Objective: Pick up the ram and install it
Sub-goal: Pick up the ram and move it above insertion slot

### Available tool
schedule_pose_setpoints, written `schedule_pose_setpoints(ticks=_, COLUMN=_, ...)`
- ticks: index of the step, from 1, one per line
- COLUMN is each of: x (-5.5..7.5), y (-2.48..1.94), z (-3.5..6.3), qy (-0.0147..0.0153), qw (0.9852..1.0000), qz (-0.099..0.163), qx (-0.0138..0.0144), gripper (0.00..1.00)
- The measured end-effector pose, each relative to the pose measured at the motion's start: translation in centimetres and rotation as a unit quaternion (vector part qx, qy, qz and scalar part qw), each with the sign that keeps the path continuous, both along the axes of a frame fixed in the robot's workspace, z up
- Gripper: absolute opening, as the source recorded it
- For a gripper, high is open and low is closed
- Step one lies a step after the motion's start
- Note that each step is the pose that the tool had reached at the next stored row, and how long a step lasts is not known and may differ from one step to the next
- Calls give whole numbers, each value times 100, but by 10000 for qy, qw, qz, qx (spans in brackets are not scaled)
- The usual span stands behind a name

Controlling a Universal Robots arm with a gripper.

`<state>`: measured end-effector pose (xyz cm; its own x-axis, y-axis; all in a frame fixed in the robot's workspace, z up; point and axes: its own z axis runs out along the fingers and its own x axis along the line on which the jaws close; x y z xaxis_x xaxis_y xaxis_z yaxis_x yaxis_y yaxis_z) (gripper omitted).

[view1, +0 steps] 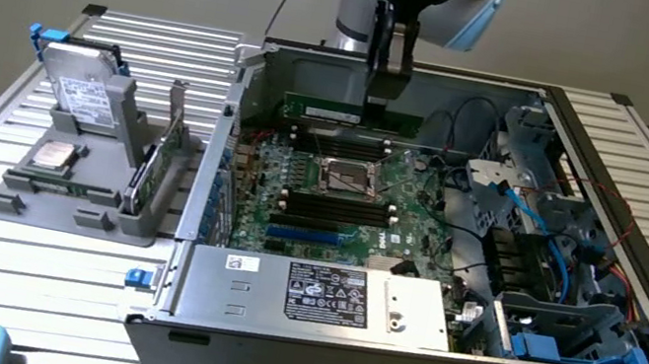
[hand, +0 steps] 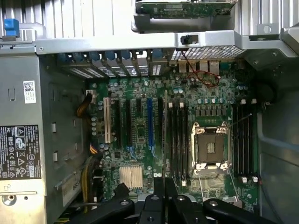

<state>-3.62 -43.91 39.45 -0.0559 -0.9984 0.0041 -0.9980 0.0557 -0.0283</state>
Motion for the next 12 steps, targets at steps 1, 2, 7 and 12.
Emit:
schedule_pose_setpoints(ticks=1, x=0, y=0, z=0, qy=0, qw=10000, qz=0, qx=0, gripper=13)
schedule_pose_setpoints(ticks=2, x=0, y=0, z=0, qy=0, qw=10000, qz=0, qx=0, gripper=13)
schedule_pose_setpoints(ticks=7, x=6, y=42, z=-2, qy=0, qw=10000, qz=0, qx=-1, gripper=13)
schedule_pose_setpoints(ticks=12, x=54, y=124, z=-10, qy=0, qw=10000, qz=0, qx=-63, gripper=13)
